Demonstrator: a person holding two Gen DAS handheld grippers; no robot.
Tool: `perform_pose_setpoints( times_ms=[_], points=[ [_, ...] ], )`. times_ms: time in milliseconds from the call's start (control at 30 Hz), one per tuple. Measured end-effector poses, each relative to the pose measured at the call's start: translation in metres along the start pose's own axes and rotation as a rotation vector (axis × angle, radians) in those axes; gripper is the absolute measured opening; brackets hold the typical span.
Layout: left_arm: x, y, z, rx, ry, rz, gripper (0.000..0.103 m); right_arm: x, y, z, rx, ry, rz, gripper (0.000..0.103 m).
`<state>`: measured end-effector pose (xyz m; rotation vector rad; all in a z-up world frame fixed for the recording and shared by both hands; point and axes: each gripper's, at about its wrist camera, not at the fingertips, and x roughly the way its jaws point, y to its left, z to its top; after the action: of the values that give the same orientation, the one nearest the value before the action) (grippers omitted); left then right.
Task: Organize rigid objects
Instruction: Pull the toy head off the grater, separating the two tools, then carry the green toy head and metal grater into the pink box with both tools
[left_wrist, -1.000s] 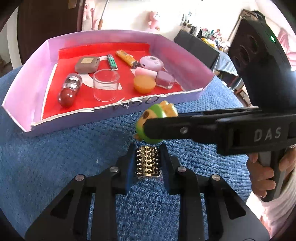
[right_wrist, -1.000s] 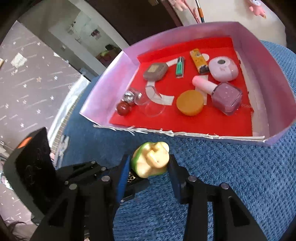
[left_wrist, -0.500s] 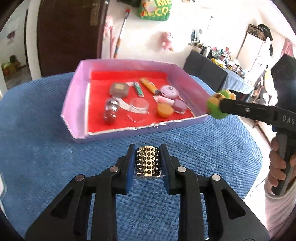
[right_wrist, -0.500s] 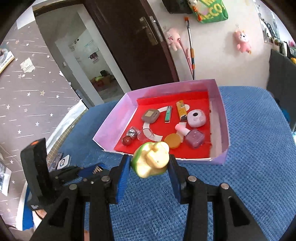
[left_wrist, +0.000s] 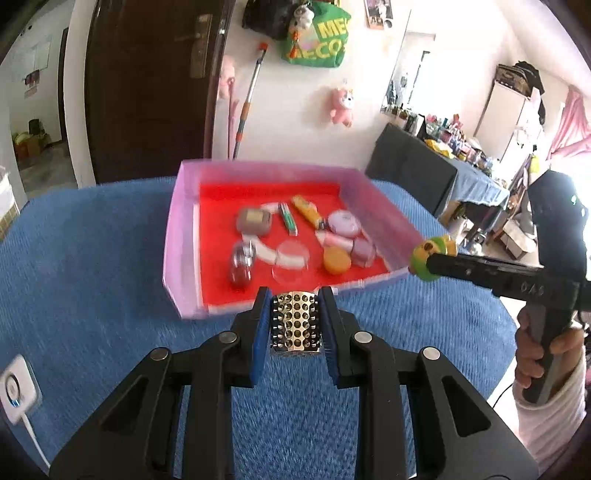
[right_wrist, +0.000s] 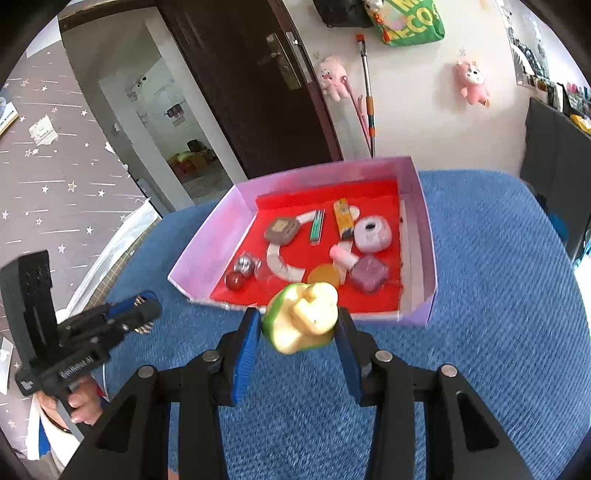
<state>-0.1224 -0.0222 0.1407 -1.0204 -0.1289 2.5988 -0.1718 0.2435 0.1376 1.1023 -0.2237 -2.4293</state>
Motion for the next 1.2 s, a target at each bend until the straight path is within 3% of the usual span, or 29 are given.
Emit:
perform_pose_setpoints(
  times_ms=[133, 267, 467, 767, 1200],
  points=[
    [0.009, 0.004, 0.037, 0.016, 0.003, 0.005, 0.024, 0.014, -0.005, 0.033, -0.022, 0.006, -0.047, 0.044],
    [0.044, 0.016, 0.078, 0.004, 0.054, 0.0, 0.024, 0.044, -0.015, 0.07, -0.044, 0.041, -0.117, 0.044],
    [0.113, 0.038, 0.115, 0.0, 0.169, 0.089, 0.024, 0.096, -0.035, 0.105, -0.062, 0.116, -0.221, 0.044],
    [0.182, 0.055, 0.115, 0.016, 0.326, 0.206, 0.024, 0.17, -0.051, 0.131, -0.123, 0.271, -0.359, 0.044],
    [0.22, 0.061, 0.097, 0.023, 0.433, 0.322, 0.024, 0.207, -0.044, 0.139, -0.199, 0.356, -0.462, 0.044]
  ],
)
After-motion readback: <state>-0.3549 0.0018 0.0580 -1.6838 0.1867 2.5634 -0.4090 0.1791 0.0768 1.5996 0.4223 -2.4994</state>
